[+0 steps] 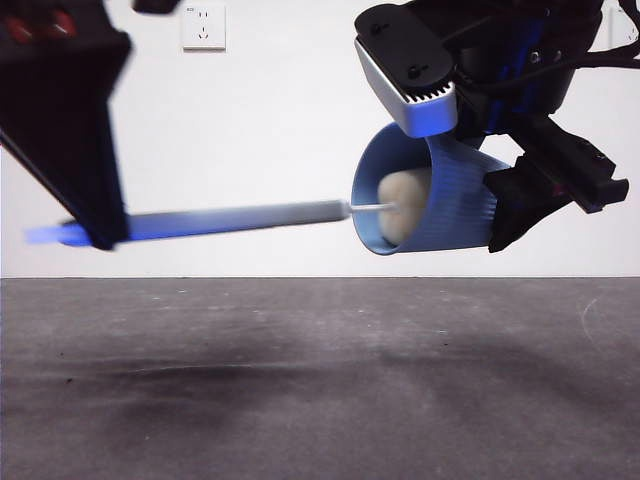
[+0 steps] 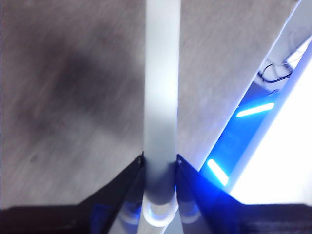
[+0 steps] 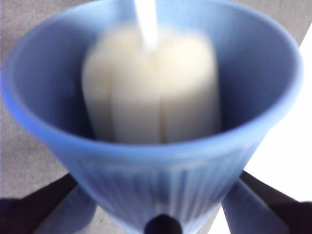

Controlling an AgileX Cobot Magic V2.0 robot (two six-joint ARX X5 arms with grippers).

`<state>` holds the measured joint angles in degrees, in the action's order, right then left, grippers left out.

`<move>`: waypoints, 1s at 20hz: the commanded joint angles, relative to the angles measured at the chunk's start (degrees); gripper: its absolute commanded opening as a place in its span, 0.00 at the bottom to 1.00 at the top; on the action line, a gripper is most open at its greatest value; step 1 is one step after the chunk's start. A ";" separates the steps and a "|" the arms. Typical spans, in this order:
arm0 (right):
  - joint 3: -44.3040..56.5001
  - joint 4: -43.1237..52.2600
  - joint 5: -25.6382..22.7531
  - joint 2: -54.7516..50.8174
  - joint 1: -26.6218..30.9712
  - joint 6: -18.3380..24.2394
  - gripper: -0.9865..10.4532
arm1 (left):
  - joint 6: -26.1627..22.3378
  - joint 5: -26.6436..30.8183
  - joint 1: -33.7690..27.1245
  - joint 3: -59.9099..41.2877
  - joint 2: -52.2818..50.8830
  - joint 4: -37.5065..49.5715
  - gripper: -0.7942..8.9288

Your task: Pick up the cup brush,pick up the cup,insert the brush into the cup,clean the cup,put the cup brush back,put the cup back to the fixed position on the table

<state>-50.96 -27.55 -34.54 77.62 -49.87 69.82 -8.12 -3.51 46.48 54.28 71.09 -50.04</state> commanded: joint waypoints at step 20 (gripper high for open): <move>-0.17 0.09 -1.66 0.48 -0.55 -3.43 0.07 | 6.49 10.62 2.23 -0.55 -6.25 -11.76 0.07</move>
<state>-50.98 -27.35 -35.86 77.62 -50.28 67.02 -3.11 5.50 48.82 54.26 64.88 -61.06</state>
